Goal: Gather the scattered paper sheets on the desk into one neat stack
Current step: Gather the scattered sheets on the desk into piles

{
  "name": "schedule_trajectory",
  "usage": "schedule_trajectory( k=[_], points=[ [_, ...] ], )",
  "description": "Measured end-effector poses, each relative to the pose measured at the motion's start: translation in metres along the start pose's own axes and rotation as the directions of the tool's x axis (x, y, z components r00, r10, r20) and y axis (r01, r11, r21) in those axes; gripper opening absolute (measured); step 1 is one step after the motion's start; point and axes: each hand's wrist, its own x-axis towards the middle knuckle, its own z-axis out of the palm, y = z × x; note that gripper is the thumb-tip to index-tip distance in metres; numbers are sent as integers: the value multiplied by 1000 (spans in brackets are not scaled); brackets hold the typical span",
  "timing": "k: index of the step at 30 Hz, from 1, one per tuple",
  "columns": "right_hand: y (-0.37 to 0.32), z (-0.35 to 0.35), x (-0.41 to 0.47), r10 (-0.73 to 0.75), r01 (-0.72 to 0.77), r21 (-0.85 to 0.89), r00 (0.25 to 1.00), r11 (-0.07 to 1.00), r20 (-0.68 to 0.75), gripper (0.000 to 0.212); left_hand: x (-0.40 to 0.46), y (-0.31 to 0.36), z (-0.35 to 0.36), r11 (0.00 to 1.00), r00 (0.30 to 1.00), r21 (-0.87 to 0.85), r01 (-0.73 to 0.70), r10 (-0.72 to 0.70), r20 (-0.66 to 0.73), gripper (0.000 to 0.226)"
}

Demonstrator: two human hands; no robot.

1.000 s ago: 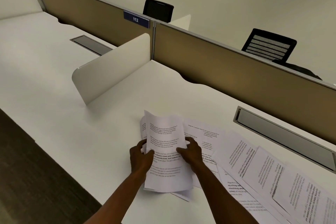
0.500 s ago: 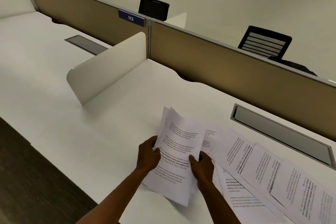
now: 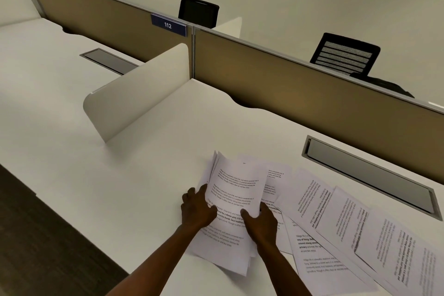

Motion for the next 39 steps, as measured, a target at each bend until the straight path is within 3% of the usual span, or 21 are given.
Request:
schedule_trajectory(
  k=[6, 11, 17, 22, 25, 29, 31, 33, 36, 39],
  points=[
    [-4, -5, 5, 71, -73, 199, 997, 977, 14, 39, 0, 3, -3, 974, 1000, -228, 18, -12, 27, 76],
    [-7, -4, 8, 118, -130, 315, 991, 940, 56, 48, 0, 0, -4, 963, 1000, -270, 6, -1, 19, 74],
    [-30, 2, -17, -232, 232, 148, 973, 961, -22, 44, 0, -6, -3, 981, 1000, -191, 9, -10, -3, 75],
    [-40, 19, -43, -540, 541, -23, 841, 841, 12, 46, 1, -6, -3, 986, 999, -163, 20, -24, -23, 71],
    [-42, 22, -54, -627, 628, -94, 778, 773, 44, 52, 8, -13, 0, 982, 999, -184, 35, -40, -25, 75],
    [-39, 22, -62, -720, 717, -166, 692, 677, 51, 44, 16, -21, 4, 985, 997, -167, 52, -61, -50, 87],
    [-36, 18, -62, -706, 704, -114, 708, 701, 30, 41, 13, -18, 1, 982, 996, -175, 66, -76, -49, 94],
    [-32, 10, -62, -618, 618, 16, 786, 786, 0, 39, 11, -15, -5, 962, 996, -266, 64, -77, -36, 102],
    [-27, -8, -57, -387, 363, 277, 921, 890, 37, 37, 12, -13, -18, 856, 993, -506, 103, -115, 7, 102],
    [-21, -23, -46, -191, 92, 550, 973, 830, 126, 35, 16, -14, -31, 739, 988, -656, 157, -120, 101, 90]
  ],
)
